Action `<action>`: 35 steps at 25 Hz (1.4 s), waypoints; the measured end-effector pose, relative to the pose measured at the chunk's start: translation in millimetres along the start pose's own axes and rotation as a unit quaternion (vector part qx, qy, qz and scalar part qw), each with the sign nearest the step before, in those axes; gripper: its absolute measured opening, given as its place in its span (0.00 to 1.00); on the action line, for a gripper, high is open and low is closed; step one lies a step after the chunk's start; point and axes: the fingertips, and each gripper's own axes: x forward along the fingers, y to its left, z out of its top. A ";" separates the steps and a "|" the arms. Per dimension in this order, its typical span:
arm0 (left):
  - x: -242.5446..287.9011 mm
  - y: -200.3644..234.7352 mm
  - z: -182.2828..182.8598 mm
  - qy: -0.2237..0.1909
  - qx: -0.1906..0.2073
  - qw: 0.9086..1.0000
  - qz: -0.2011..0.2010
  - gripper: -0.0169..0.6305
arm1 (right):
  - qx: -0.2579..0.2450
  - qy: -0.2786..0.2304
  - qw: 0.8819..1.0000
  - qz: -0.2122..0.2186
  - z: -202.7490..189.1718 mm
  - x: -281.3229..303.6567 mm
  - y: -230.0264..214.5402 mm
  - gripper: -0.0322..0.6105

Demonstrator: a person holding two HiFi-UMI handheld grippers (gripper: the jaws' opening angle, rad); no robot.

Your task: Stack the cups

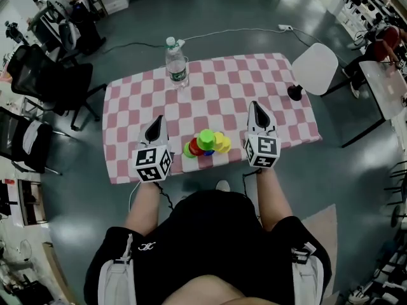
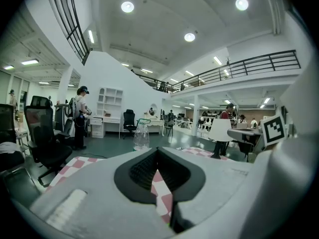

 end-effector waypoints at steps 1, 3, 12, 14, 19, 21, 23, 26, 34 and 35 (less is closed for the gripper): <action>-0.9 1.5 0.4 -0.001 0.000 1.000 0.004 0.05 | -0.002 0.002 1.000 0.001 -3.4 2.0 -2.2 0.05; -2.3 5.0 0.4 -0.004 0.000 1.000 0.014 0.05 | -0.007 0.008 1.000 0.005 -12.4 6.4 -4.4 0.05; -13.9 11.5 -2.4 -0.006 0.002 0.999 0.043 0.05 | 0.038 0.011 0.999 0.035 -27.8 10.4 0.7 0.05; -15.0 9.2 -3.5 -0.005 0.004 0.999 0.044 0.05 | 0.042 0.007 0.998 0.040 -25.7 10.7 1.8 0.05; -14.1 3.4 -7.0 -0.003 0.002 0.999 0.043 0.05 | 0.049 0.002 0.997 0.053 -25.6 8.4 4.6 0.05; -12.9 2.6 -7.4 -0.003 0.001 0.999 0.042 0.05 | 0.047 0.002 0.997 0.056 -25.9 6.1 5.6 0.05; -11.2 1.3 -7.7 -0.003 0.002 0.999 0.041 0.05 | 0.048 0.003 0.997 0.056 -27.2 4.2 4.0 0.05; -9.2 -0.9 -6.3 -0.006 0.003 0.999 0.042 0.05 | 0.050 0.003 0.997 0.055 -26.6 4.2 0.8 0.05; -11.8 5.8 1.5 -0.005 0.010 0.999 0.051 0.05 | 0.051 -0.002 0.997 0.066 -17.2 2.6 3.2 0.05; -12.6 7.0 2.7 -0.005 0.011 0.999 0.052 0.05 | 0.053 0.000 0.996 0.067 -17.0 1.7 3.6 0.05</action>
